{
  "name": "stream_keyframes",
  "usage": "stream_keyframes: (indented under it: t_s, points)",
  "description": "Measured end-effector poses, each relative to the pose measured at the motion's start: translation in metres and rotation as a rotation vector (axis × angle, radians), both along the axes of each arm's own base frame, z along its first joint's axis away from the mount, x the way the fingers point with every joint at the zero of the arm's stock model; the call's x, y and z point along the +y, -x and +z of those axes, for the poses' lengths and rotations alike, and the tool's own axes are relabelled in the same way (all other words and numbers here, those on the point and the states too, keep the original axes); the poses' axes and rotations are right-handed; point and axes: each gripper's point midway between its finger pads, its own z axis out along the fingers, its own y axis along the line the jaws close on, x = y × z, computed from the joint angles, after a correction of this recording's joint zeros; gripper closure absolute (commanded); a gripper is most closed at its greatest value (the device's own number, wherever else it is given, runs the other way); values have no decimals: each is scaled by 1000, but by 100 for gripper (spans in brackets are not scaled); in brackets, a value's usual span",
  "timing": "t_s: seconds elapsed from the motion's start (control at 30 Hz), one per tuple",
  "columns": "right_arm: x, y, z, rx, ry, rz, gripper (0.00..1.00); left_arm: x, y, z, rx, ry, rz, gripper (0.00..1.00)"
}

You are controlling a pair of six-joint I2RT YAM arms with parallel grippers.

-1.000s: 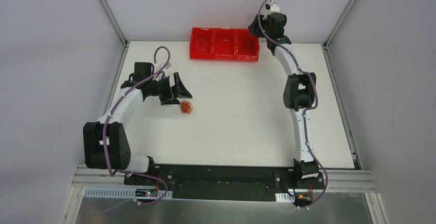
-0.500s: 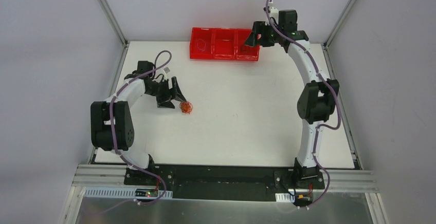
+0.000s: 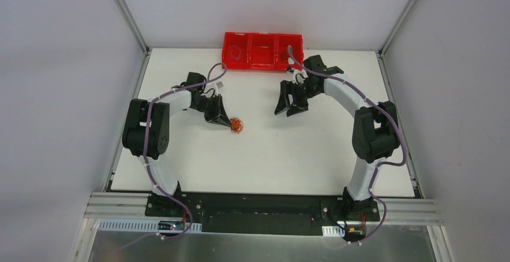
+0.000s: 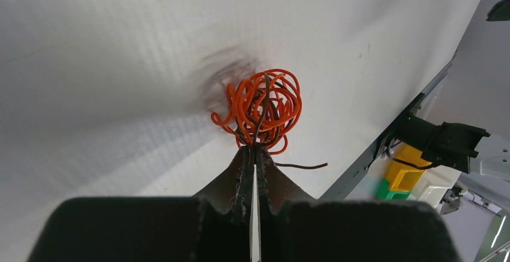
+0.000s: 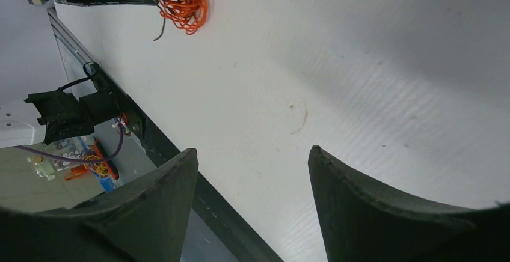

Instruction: Untangle the cables

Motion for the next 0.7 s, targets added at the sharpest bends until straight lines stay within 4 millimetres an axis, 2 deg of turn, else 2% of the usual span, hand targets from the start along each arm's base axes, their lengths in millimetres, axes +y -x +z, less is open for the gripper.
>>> stream_keyframes:
  t_s: [0.03, 0.17, 0.33, 0.43, 0.6, 0.7]
  points:
    - [6, 8, -6, 30, 3, 2, 30, -10, 3, 0, -4, 8, -20, 100]
    - [34, 17, -5, 25, -17, 33, 30, -31, 10, 0, 5, 45, -44, 100]
    - [76, 28, -9, 9, -52, 83, 34, -35, 15, -5, 38, 73, -30, 100]
    - [96, 33, -27, 27, -46, 112, 33, -32, 17, -10, 51, 70, -21, 100]
    - [124, 31, -71, 72, -4, 146, 34, -32, 19, -21, 82, 65, -15, 100]
    - [132, 29, -84, 97, 1, 145, 41, -32, 21, -29, 109, 64, -10, 100]
